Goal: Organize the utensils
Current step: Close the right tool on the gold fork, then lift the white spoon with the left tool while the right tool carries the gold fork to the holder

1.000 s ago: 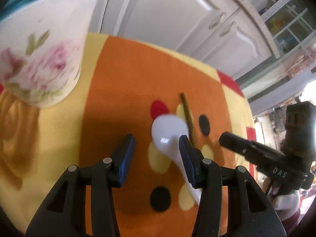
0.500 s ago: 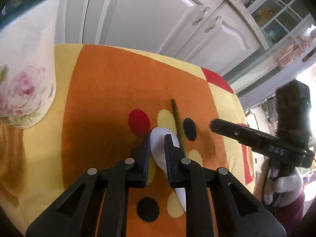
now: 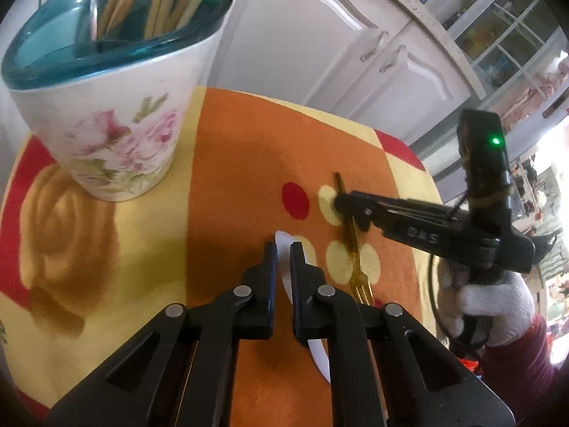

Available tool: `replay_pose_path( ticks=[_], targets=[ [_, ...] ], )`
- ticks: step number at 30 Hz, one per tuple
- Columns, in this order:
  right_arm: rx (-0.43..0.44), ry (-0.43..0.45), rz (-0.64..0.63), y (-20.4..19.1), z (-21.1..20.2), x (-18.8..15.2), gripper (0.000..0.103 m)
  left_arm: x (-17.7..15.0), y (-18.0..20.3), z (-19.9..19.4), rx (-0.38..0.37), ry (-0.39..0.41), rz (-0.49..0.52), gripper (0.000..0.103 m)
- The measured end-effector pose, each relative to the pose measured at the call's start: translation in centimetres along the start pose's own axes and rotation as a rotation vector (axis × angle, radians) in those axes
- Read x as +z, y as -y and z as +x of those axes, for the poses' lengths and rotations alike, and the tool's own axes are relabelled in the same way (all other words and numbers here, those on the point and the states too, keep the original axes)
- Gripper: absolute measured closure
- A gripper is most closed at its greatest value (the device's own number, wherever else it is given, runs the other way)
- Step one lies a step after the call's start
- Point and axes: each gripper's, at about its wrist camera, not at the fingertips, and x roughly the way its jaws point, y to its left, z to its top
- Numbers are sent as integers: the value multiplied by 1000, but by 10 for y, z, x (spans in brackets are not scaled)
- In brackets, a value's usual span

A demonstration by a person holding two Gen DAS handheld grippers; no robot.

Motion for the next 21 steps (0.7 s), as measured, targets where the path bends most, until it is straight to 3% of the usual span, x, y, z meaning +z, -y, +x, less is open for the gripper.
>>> replay_pose_path(
  ticks=[2,14,21],
  targets=[
    [14,-15,-17,-1,1,0,93,-3,-1,-2,-3,-7,1,97],
    [191,65,44,6,-52,-28,96,-8,-12,-32,-25,23,-29,102],
    [214,143,17,-13,-85,-35,96,-9,-12,-60,-26,75,-20,103]
  ],
)
